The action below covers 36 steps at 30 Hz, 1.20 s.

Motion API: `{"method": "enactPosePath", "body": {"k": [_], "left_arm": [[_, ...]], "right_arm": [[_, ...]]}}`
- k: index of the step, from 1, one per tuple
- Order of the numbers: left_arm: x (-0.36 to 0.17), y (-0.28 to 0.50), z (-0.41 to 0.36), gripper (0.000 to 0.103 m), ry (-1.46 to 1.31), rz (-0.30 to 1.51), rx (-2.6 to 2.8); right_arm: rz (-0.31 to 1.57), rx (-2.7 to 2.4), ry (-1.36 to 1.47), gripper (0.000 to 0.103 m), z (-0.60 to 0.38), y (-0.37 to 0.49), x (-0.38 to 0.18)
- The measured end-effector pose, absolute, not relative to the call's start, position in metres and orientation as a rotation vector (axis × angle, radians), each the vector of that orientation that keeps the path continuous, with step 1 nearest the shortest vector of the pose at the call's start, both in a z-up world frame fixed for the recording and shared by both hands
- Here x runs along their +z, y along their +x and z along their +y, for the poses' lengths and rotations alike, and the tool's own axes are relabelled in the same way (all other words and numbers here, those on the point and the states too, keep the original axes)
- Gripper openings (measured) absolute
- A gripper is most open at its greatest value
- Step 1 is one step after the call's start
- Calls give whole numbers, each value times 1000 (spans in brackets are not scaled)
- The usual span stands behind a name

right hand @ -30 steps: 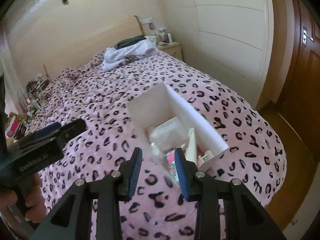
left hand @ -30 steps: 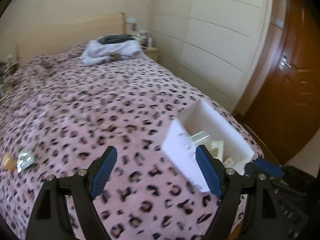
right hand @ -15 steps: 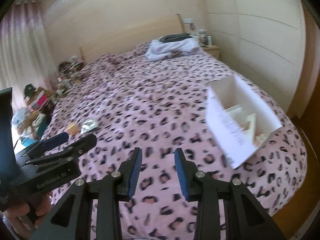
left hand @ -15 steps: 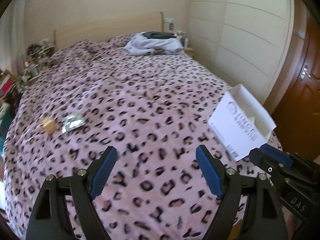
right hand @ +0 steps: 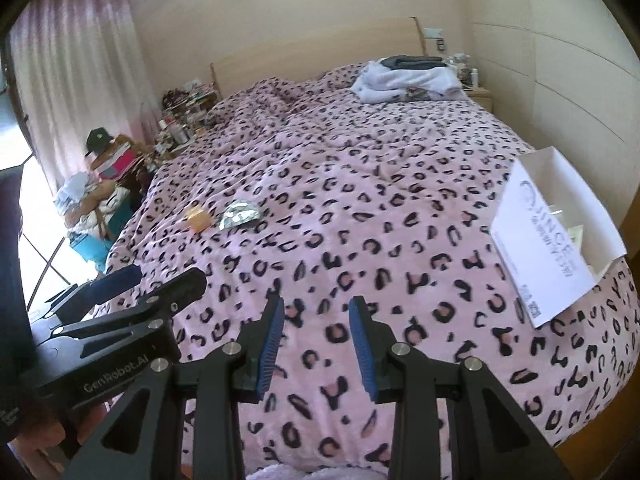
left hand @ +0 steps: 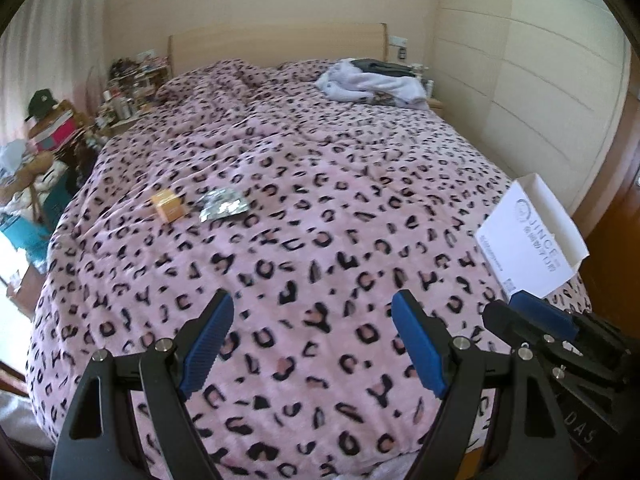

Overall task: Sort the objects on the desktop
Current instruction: 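Move both tools back over the orange box and foil packet, then grasp the orange box with the left tool while the right tool grasps the foil packet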

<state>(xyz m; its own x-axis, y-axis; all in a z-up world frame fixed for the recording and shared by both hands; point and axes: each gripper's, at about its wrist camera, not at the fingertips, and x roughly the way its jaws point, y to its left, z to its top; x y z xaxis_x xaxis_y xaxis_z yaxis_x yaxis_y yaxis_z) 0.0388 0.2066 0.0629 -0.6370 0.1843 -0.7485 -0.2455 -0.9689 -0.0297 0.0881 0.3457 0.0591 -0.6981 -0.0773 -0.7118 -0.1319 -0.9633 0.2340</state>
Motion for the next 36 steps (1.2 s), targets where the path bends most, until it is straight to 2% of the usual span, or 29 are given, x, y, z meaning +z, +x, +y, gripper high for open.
{"method": "enactPosePath", "body": {"k": [16, 20, 27, 36], "left_arm": [[7, 35, 71, 82, -1395, -73, 2751], [-1, 6, 42, 82, -1411, -136, 2764], [-21, -59, 3, 82, -1438, -213, 2766], [-38, -190, -41, 83, -1550, -396, 2755]], "right_arm": [[344, 2848, -1447, 34, 251, 51, 6], [346, 2836, -1492, 34, 234, 25, -9], [457, 2814, -1489, 34, 221, -35, -29], [529, 2799, -1490, 34, 215, -155, -44]]}}
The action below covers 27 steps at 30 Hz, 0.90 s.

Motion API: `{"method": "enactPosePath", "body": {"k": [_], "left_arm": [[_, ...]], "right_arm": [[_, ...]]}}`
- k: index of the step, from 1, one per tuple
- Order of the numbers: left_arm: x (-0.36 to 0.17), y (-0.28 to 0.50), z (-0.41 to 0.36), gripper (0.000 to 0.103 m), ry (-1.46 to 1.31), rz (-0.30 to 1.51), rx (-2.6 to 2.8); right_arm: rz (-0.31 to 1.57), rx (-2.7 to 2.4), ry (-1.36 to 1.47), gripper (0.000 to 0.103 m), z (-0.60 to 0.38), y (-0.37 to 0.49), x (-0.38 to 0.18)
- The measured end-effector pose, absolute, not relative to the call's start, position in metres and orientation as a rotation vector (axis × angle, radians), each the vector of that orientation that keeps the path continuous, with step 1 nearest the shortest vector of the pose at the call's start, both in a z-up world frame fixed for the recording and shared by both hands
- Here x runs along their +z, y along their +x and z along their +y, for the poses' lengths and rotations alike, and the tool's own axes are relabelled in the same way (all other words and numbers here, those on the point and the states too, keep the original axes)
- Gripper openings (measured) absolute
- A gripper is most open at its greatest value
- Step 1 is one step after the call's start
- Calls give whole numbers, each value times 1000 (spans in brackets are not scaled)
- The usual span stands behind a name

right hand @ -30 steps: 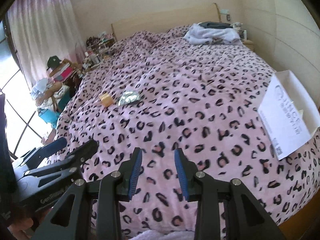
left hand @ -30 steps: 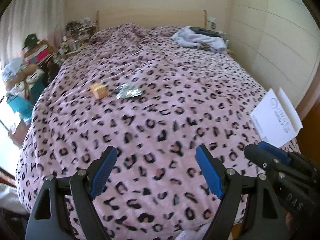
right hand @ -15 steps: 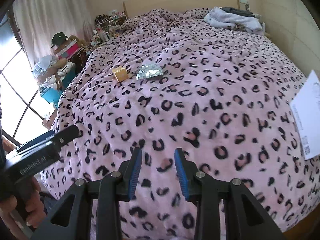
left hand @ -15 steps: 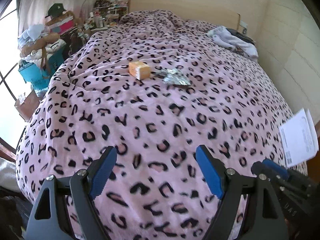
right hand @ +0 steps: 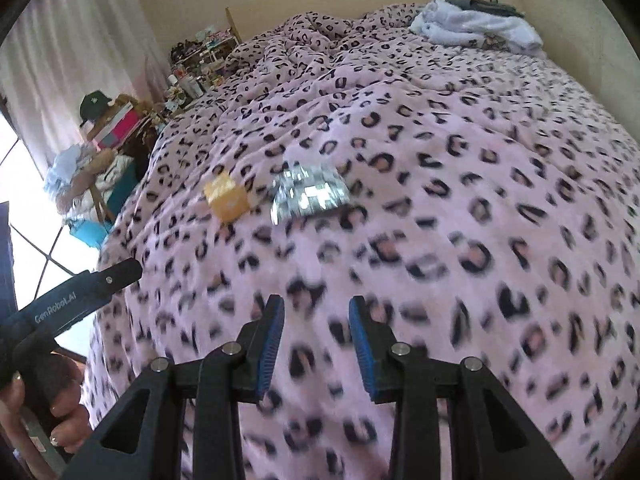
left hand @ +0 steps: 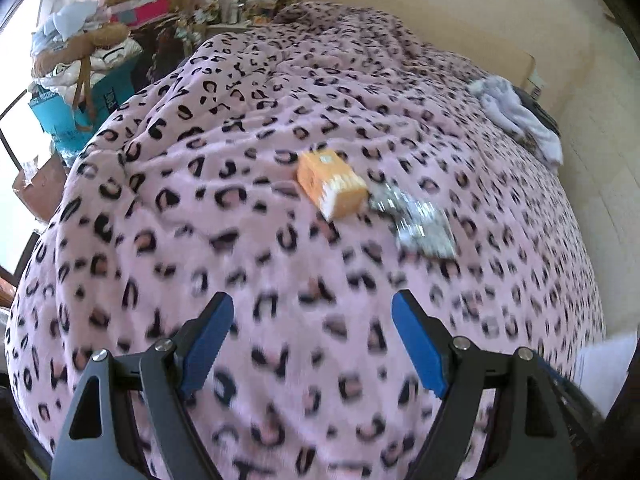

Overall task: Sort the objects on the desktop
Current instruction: 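Grasp the orange box with the left tool while the right tool grasps the foil packet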

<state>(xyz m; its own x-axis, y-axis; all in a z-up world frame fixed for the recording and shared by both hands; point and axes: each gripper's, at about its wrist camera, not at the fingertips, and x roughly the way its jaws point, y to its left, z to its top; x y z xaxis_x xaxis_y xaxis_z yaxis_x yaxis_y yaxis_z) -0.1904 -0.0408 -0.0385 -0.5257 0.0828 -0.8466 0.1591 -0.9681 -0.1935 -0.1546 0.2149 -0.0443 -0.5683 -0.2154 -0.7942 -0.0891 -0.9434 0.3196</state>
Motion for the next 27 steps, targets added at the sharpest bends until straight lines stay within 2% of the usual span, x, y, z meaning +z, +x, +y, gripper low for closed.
{"method": "enactPosePath", "body": {"k": [4, 11, 14, 22, 27], "left_arm": [[-49, -247, -48, 87, 1541, 406, -2615], [-88, -323, -37, 87, 1667, 348, -2510], [-99, -346, -33, 87, 1689, 348, -2480], [-125, -375, -24, 88, 1750, 344, -2445], [-135, -377, -17, 90, 1771, 321, -2460]], "right_arm": [[-518, -2654, 1425, 34, 211, -206, -48], [-442, -2624, 1469, 34, 196, -273, -64], [-482, -2570, 1514, 34, 198, -295, -76], [-623, -2466, 1611, 34, 207, -335, -97], [-546, -2466, 1713, 34, 196, -351, -113]]}}
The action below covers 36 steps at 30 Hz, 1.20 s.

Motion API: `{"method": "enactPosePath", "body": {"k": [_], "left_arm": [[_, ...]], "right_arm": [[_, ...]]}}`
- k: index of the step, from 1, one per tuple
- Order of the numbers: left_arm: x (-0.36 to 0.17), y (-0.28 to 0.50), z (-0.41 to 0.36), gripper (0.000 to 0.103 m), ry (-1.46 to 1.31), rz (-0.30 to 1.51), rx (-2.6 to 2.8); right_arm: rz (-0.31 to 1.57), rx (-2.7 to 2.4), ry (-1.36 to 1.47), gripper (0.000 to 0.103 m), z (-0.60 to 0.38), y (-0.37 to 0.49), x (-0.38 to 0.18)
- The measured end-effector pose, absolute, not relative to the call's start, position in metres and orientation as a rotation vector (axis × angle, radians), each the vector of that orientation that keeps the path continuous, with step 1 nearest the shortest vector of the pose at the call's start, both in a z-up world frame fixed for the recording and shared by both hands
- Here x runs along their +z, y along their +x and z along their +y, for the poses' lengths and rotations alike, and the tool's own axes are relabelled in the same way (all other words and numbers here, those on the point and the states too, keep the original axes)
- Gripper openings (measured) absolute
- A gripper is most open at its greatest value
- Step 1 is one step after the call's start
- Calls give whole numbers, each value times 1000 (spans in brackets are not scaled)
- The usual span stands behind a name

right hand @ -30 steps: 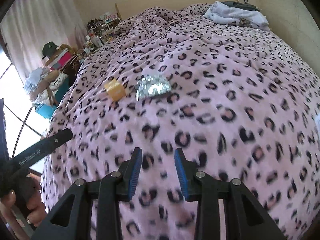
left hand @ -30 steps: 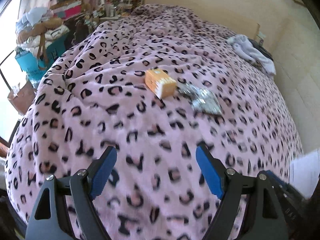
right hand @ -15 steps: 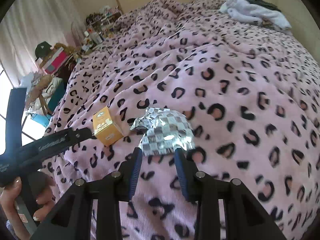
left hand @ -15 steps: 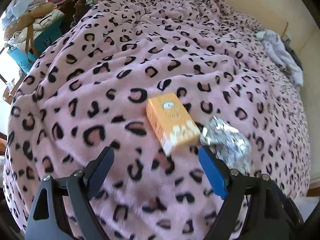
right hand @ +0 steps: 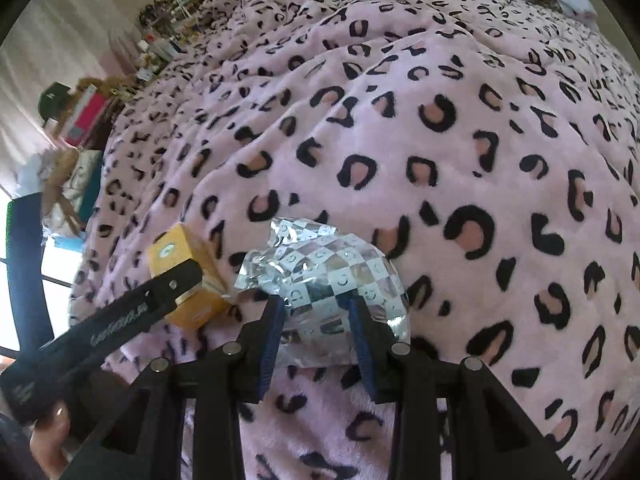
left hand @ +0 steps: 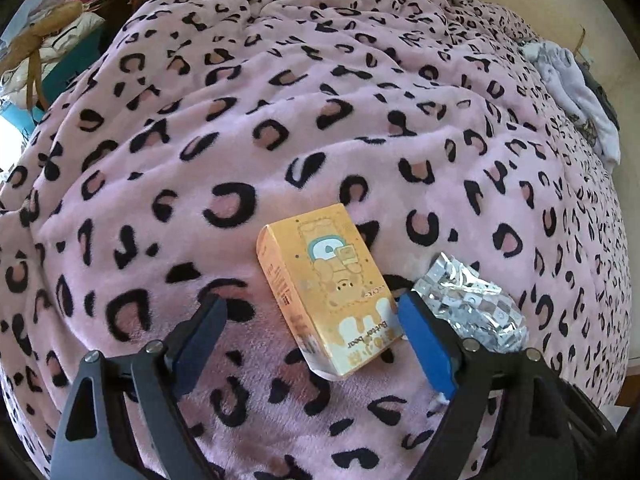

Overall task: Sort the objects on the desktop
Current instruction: 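Grasp the orange box with the left tool while the right tool grasps the foil packet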

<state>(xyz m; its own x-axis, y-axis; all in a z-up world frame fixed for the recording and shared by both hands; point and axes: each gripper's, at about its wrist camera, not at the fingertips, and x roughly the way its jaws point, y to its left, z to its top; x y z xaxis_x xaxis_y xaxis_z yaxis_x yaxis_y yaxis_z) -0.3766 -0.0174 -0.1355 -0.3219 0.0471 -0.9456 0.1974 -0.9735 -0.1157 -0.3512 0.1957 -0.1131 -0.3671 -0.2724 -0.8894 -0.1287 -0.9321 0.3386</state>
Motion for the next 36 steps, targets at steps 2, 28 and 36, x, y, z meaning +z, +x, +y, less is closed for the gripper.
{"method": "enactPosePath", "body": {"k": [2, 28, 36], "left_arm": [[-139, -377, -18, 91, 1778, 330, -2463], [-165, -382, -5, 50, 1817, 455, -2546], [-150, -359, -2, 47, 1712, 341, -2630]], "right_arm": [[-542, -2475, 1721, 35, 192, -355, -117], [-342, -2641, 1633, 59, 187, -376, -140], [-460, -2642, 1536, 58, 206, -350, -129]]}}
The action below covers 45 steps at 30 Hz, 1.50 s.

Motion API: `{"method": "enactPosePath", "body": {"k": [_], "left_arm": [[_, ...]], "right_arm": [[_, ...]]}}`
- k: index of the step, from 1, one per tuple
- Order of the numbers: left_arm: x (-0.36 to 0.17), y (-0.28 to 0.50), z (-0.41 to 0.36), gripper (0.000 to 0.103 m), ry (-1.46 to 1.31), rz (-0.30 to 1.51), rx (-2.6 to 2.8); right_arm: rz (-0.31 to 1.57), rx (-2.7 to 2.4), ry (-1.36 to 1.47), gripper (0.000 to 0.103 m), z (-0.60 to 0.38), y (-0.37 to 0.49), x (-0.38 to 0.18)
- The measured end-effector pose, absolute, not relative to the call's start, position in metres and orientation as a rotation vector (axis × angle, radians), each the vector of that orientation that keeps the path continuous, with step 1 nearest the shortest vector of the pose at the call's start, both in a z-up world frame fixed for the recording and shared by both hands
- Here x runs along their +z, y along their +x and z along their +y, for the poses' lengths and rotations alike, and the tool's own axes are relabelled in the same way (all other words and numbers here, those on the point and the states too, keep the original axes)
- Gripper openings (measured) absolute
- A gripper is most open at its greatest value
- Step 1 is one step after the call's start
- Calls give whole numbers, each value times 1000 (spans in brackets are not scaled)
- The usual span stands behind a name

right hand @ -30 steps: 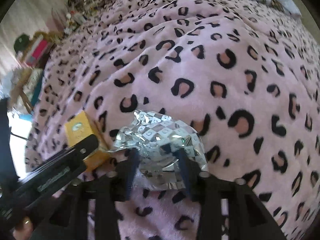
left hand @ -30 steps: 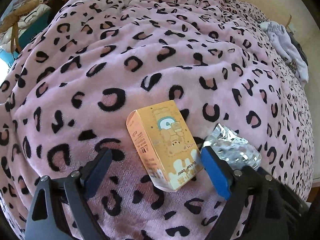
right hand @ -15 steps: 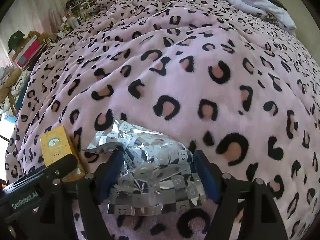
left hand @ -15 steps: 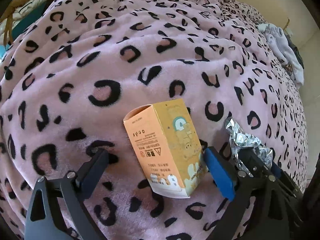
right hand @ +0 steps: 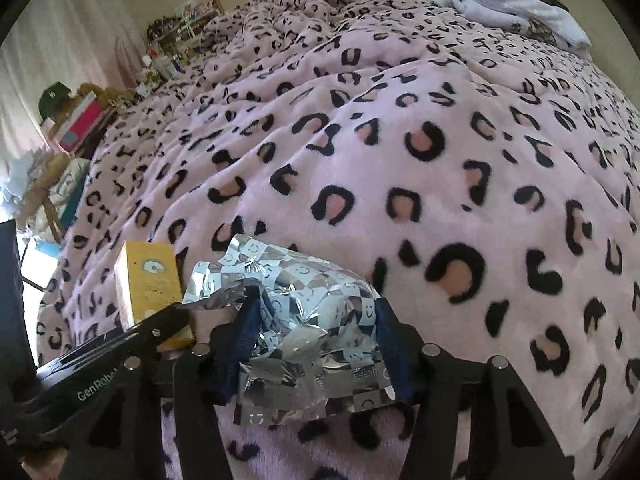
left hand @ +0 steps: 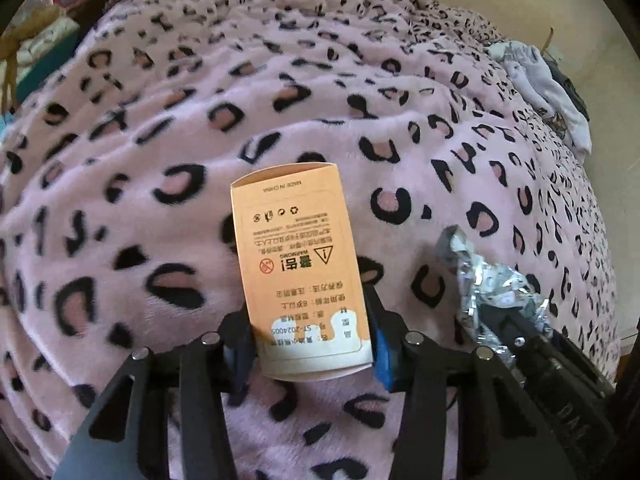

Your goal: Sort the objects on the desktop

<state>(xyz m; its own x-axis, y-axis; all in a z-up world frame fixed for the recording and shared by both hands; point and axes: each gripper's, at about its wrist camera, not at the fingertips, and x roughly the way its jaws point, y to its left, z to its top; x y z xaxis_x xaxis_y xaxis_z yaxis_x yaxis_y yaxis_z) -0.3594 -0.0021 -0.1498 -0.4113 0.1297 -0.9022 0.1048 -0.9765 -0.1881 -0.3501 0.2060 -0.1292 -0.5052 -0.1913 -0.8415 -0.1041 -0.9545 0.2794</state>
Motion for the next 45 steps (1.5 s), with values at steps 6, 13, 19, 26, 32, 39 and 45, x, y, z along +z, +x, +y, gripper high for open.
{"method": "enactPosePath", "body": {"k": [6, 13, 19, 26, 32, 39, 45], "left_arm": [[-134, -326, -13, 48, -1648, -250, 2666], [-120, -275, -18, 48, -1613, -140, 2705], [-105, -229, -16, 48, -1569, -71, 2715], [-84, -178, -8, 48, -1490, -12, 2727], [-79, -140, 2, 48, -1469, 21, 2713], [-75, -107, 14, 48, -1451, 37, 2717], [-70, -89, 29, 48, -1441, 70, 2690]], "right_arm": [[-524, -2656, 1498, 58, 218, -319, -122], [-502, -2649, 1475, 58, 212, -276, -113], [-489, -2642, 1441, 58, 198, -238, -99], [-447, -2652, 1390, 58, 183, -192, -79], [-440, -2673, 1368, 58, 185, -155, -68], [-430, -2695, 1380, 58, 193, -124, -64], [-461, -2697, 1391, 58, 203, -104, -65]]}}
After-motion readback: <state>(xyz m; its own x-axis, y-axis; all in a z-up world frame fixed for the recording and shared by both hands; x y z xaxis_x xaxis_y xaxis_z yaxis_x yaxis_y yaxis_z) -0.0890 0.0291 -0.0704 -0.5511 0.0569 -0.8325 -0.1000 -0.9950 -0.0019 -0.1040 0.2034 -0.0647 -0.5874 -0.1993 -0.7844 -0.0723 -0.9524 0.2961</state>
